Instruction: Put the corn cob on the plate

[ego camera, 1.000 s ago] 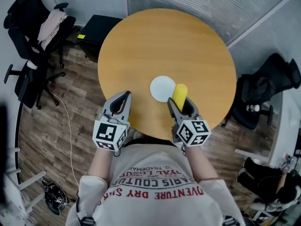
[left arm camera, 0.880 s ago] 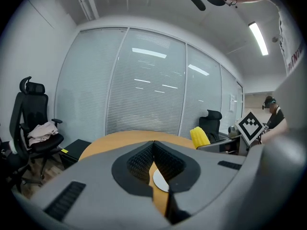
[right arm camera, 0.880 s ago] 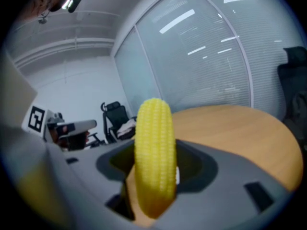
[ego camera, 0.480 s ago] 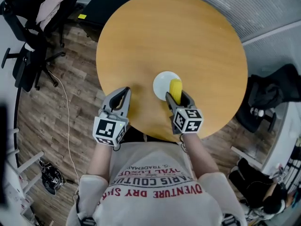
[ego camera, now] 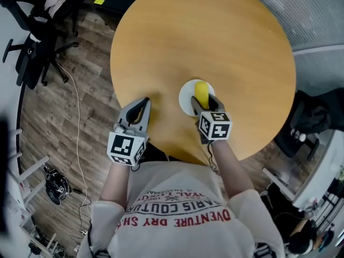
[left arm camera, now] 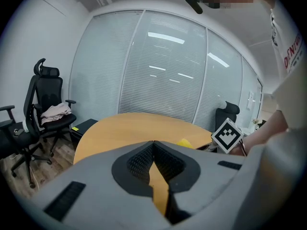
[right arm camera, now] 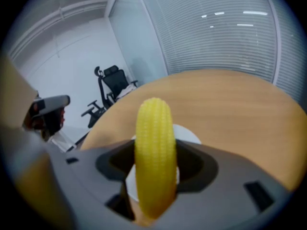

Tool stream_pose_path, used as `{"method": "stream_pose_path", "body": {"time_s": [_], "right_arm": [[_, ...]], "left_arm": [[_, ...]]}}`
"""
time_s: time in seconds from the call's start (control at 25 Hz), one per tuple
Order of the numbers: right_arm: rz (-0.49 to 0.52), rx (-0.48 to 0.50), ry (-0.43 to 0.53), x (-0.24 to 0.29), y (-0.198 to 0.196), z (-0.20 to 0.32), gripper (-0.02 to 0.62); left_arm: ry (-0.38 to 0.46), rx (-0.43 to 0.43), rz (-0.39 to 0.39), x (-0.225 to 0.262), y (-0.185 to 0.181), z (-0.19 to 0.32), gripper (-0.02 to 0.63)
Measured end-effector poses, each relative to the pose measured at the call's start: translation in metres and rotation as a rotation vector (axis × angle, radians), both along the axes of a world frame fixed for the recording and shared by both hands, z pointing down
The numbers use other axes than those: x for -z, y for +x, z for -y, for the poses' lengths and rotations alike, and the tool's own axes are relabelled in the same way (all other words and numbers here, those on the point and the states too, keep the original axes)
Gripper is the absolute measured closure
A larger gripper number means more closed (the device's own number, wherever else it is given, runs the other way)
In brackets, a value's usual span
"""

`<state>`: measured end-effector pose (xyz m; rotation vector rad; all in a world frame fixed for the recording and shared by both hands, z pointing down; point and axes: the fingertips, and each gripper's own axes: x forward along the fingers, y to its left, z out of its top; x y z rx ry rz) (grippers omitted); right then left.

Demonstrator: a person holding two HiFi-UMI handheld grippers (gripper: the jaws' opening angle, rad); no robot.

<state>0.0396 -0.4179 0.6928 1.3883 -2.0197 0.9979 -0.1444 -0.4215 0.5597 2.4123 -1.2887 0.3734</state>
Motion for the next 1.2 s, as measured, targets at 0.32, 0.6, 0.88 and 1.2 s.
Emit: {"method": "stream_pose_path", "body": {"time_s": [0.32, 0.6, 0.88, 1.2], "right_arm": [[-0.026, 0.035, -0.086, -0.021, -0.004, -0.002, 0.328], [-0.061, 0.037, -0.112, -0.026, -0.008, -0.002, 0.328], [-0.077, -0.025, -0.085, -0.006, -0.004, -0.002, 0.327], [-0.076, -0.037, 0.075, 0.058, -0.004, -0.011, 0.333]], "left_arm": [[-0.023, 0.012, 0.005, -0.01, 0.008, 0.001, 0.572], [-0.042, -0.007, -0.006, -0.011, 0.015, -0.003, 0.572], [-0.015, -0.02, -0.004, 0.001, 0.01, 0.004, 0.572], [0.041, -0.087, -0.008, 0.027, 0.02, 0.0, 0.572]]}}
